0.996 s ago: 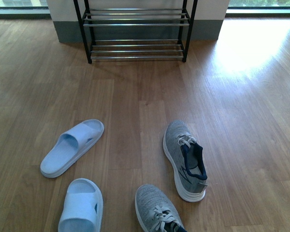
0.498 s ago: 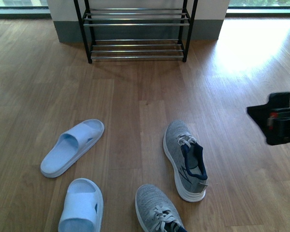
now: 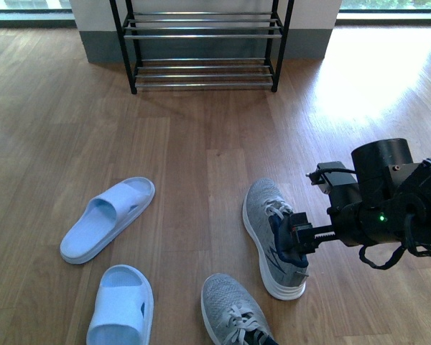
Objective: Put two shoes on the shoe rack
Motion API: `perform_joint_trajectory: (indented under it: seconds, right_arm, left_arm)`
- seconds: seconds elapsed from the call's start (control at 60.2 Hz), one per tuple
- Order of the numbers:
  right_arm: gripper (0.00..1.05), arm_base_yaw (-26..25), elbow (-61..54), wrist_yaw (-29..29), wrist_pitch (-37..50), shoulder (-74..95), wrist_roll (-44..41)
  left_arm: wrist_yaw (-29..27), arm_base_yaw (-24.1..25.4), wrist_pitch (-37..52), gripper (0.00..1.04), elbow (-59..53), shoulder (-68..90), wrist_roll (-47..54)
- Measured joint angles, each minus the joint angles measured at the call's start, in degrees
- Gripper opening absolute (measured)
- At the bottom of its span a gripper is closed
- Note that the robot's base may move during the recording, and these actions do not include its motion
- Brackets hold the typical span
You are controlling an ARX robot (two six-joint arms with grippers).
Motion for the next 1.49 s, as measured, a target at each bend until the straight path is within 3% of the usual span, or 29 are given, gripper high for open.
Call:
perform_joint_trajectory:
  seconds: [0.565,1.179,1.495]
  right_arm:
    - [0.95,-0.50,11.76,-3.15,-3.19,11.76,2.99]
    - [0.01,-0.81,10.54,-6.10,0.42,12.02,2.93]
    - [0.01,-1.46,1.97,-2.99,9.05,7.04,6.91]
  left_arm:
    - [0.00,0.00,0.00,0.95,0.00,0.00,0.00]
    - [0.00,0.00,0.00,0.95,0.00,0.00,0.00]
    - [0.00,0.00,0.00,0.95,0.00,0.00,0.00]
